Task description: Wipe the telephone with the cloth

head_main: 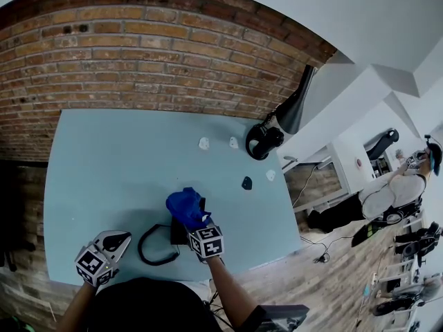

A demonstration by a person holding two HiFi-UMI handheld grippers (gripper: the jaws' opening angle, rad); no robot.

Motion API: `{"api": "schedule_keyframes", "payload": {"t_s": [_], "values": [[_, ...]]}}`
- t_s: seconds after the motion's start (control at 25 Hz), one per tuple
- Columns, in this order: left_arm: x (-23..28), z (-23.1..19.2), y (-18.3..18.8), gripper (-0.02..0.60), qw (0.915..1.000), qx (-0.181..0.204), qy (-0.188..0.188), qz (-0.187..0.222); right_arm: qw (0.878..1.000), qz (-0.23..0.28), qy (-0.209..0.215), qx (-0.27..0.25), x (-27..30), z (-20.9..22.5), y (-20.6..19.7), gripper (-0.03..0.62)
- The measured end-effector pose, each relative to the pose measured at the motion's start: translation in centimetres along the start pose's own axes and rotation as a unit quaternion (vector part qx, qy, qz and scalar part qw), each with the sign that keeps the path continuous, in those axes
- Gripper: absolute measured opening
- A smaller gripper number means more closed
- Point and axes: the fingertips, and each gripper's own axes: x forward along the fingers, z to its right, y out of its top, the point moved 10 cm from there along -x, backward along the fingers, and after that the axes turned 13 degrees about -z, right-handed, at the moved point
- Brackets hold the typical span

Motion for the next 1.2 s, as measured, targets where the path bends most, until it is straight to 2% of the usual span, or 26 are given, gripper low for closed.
{"api": "schedule_keyframes", "payload": {"t_s": [1.2], "values": [[0.8,0.6,0.2,0.021,0.9999,0.006,-0.011,0.001,0.999,-0.032,0.019,0.003,-1.1,-2.8,-5.2,0.132]]}}
